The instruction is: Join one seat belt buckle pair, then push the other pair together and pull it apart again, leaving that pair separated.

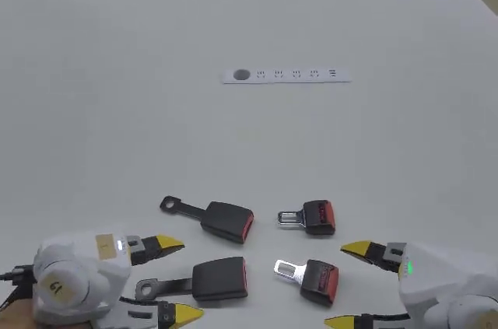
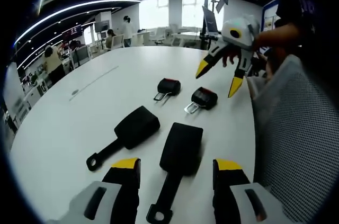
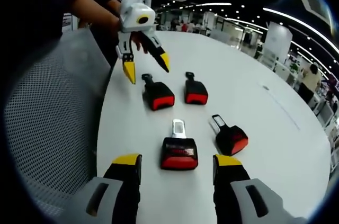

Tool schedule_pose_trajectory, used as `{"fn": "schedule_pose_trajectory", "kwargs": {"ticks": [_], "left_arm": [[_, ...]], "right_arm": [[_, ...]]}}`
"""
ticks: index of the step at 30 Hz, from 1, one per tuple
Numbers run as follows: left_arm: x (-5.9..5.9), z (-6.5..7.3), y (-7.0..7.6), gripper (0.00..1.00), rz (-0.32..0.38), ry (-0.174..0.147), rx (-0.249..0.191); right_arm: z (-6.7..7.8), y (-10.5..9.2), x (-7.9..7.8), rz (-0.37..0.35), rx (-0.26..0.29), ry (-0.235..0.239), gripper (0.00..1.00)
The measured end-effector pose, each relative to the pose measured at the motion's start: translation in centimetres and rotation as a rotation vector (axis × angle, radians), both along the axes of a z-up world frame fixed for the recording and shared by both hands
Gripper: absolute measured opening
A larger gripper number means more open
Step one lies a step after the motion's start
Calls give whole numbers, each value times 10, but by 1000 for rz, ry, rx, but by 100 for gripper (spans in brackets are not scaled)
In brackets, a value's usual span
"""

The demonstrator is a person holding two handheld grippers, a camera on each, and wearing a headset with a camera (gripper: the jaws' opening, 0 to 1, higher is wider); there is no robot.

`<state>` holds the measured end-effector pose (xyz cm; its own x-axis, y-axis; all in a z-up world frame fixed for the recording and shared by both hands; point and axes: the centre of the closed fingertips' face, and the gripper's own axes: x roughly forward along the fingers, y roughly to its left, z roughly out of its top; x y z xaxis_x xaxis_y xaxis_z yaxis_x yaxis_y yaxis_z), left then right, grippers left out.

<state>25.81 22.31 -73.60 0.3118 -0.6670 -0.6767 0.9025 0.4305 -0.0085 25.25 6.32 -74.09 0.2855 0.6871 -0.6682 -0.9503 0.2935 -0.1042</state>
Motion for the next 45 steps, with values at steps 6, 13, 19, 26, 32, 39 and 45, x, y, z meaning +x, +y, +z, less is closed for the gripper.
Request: {"fn": "schedule_pose_trajectory", "kwargs": {"ticks": [6, 13, 19, 26, 32, 39, 45], "left_arm": [[2, -7, -6, 48, -49, 21, 33], [2, -18, -9, 42, -92, 39, 63], [4, -22, -9, 37, -121, 56, 83], [2, -28, -6, 34, -168, 65, 107], [2, -30, -7, 32, -205, 60, 123], [2, -31, -7, 32, -243, 66, 140], [2, -33, -6, 32, -282, 69, 157]], "right_arm": [[-7, 4, 1, 36, -26, 2, 46], [-15, 6, 2, 64, -48, 10, 42], [-21, 7, 5, 80, -64, 19, 38], [-23, 7, 7, 87, -73, 20, 33], [-24, 6, 8, 99, -79, 16, 32], [-24, 6, 7, 145, -97, 11, 31], [-24, 7, 5, 195, -111, 10, 31]]}}
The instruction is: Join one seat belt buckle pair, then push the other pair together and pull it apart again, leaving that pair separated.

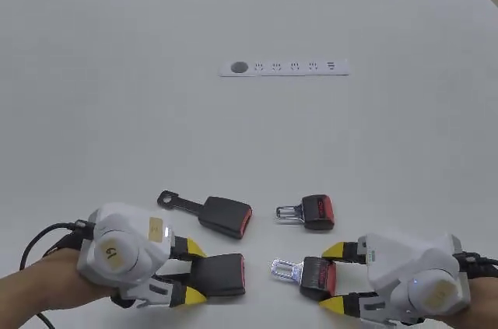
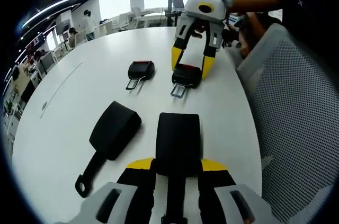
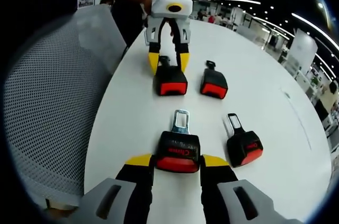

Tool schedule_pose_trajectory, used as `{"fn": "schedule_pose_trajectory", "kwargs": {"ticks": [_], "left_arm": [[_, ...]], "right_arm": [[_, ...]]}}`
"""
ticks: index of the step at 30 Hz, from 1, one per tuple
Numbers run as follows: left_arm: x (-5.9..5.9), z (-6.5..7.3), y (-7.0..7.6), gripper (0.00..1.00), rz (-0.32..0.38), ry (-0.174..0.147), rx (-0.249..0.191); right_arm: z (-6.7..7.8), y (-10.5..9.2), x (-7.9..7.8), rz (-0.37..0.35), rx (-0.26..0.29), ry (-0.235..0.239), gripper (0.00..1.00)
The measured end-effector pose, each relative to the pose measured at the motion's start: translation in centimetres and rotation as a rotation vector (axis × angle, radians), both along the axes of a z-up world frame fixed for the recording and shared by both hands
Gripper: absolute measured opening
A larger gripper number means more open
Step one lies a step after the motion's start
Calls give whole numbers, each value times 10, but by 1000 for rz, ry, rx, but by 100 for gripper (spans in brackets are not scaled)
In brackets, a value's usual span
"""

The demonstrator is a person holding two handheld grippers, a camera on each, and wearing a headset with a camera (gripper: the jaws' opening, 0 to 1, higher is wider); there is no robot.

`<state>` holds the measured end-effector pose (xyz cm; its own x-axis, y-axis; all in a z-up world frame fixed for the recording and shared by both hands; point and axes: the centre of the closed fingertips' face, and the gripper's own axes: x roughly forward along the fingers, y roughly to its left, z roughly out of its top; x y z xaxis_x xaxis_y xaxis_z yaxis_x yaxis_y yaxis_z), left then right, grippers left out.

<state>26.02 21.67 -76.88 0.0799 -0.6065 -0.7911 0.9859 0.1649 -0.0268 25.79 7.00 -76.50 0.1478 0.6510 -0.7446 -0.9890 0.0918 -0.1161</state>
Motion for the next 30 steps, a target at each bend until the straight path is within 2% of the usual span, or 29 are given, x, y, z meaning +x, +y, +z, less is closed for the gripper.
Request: {"fn": "schedule_pose_trajectory", "kwargs": {"ticks": [22, 30], "left_arm": [[-2, -4, -1, 32, -79, 60, 58], [-1, -5, 0, 32, -89, 62, 70]], "right_arm": [[-1, 3, -3, 150, -41, 1, 31], [0, 8, -3, 171, -44, 2, 31]]}}
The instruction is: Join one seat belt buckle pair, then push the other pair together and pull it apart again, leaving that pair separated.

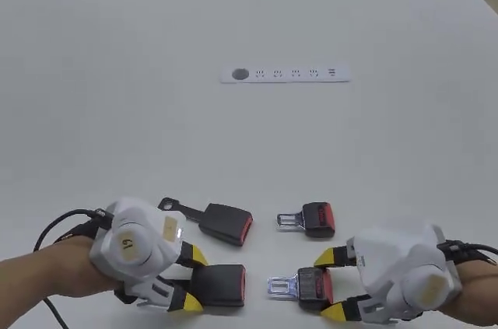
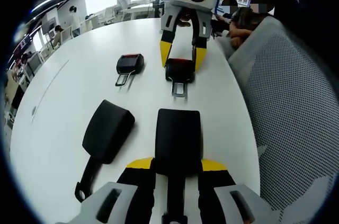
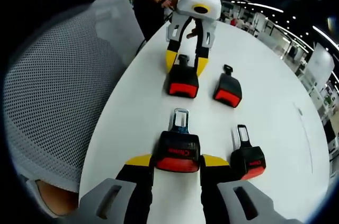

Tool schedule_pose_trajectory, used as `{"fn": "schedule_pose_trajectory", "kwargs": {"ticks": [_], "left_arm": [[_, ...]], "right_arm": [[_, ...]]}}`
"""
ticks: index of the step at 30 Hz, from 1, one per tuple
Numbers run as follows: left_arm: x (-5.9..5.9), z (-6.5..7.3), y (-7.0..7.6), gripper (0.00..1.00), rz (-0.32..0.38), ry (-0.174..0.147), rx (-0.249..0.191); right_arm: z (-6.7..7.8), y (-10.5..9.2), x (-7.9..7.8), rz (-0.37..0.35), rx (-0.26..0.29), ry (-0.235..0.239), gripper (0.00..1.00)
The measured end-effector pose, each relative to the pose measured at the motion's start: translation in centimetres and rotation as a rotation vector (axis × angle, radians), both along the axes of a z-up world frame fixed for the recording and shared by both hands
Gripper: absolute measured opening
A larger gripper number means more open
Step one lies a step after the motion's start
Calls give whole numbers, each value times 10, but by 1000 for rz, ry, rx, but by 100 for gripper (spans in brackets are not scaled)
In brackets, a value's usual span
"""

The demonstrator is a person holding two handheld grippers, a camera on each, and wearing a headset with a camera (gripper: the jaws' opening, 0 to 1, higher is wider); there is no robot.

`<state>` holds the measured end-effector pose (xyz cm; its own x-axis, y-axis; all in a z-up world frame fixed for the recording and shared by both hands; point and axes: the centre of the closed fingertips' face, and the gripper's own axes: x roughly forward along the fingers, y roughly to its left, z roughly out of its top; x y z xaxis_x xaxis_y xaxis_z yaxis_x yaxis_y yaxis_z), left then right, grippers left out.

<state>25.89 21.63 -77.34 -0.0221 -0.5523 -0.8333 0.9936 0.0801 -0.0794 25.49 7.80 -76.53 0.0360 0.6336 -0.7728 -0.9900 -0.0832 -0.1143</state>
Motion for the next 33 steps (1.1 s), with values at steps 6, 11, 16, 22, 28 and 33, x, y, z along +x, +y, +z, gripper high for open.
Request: {"fn": "schedule_pose_trajectory", "kwargs": {"ticks": [6, 11, 16, 22, 28, 33], "left_arm": [[-1, 0, 0, 32, 2, 1, 7], [-2, 0, 1, 32, 15, 6, 11], [-2, -1, 2, 32, 30, 13, 15], [-2, -1, 1, 32, 28, 16, 27], [-1, -1, 1, 32, 32, 18, 28], [-1, -1, 1, 32, 33, 18, 31]], "right_arm": [[0, 6, 0, 10, 1, -1, 31], [0, 11, 1, 14, 3, -1, 31], [0, 16, 1, 16, 5, -2, 31], [0, 22, 1, 24, 4, -3, 31], [0, 27, 1, 30, 3, -3, 31], [-1, 32, 2, 31, 1, -3, 31]]}}
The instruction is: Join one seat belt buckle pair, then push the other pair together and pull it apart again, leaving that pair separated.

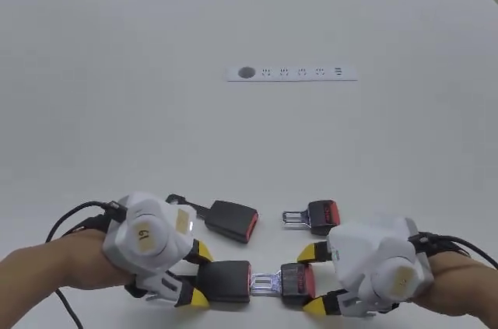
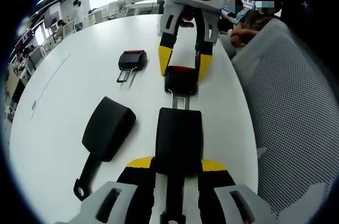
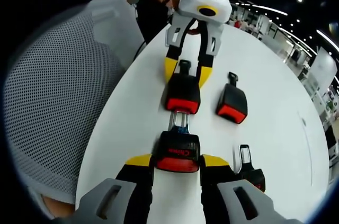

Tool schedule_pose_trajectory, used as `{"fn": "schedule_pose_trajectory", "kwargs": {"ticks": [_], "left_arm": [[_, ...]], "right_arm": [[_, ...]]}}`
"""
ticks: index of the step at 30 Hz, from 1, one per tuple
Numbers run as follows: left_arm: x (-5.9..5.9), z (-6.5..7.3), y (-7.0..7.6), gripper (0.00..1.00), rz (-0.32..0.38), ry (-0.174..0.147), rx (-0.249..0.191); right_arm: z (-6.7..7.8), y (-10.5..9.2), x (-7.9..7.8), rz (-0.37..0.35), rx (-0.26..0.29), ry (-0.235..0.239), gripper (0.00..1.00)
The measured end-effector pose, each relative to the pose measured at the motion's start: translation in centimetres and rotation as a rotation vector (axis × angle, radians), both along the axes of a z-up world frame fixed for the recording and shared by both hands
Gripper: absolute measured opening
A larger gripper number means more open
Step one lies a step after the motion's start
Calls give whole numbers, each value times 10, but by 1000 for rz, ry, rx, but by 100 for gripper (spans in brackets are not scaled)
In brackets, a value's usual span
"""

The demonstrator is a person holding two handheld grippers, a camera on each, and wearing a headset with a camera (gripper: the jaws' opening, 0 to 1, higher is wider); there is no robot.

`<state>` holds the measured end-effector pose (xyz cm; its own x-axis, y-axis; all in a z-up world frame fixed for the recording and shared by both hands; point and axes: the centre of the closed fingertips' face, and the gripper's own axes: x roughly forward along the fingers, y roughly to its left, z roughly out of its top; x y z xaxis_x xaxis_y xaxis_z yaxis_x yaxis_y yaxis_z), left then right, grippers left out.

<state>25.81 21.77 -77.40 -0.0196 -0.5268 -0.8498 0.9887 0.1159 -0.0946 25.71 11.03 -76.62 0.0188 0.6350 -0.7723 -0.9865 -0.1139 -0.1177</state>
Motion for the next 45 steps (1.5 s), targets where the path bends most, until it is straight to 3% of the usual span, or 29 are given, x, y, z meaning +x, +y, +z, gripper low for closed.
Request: {"fn": "schedule_pose_trajectory", "kwargs": {"ticks": [33, 45], "left_arm": [[1, -1, 1, 31, 9, 2, -1], [0, 0, 0, 31, -7, -11, -10]], "right_arm": [[3, 15, -2, -33, 10, 7, 31], [2, 16, -1, -51, 24, 9, 29]]}}
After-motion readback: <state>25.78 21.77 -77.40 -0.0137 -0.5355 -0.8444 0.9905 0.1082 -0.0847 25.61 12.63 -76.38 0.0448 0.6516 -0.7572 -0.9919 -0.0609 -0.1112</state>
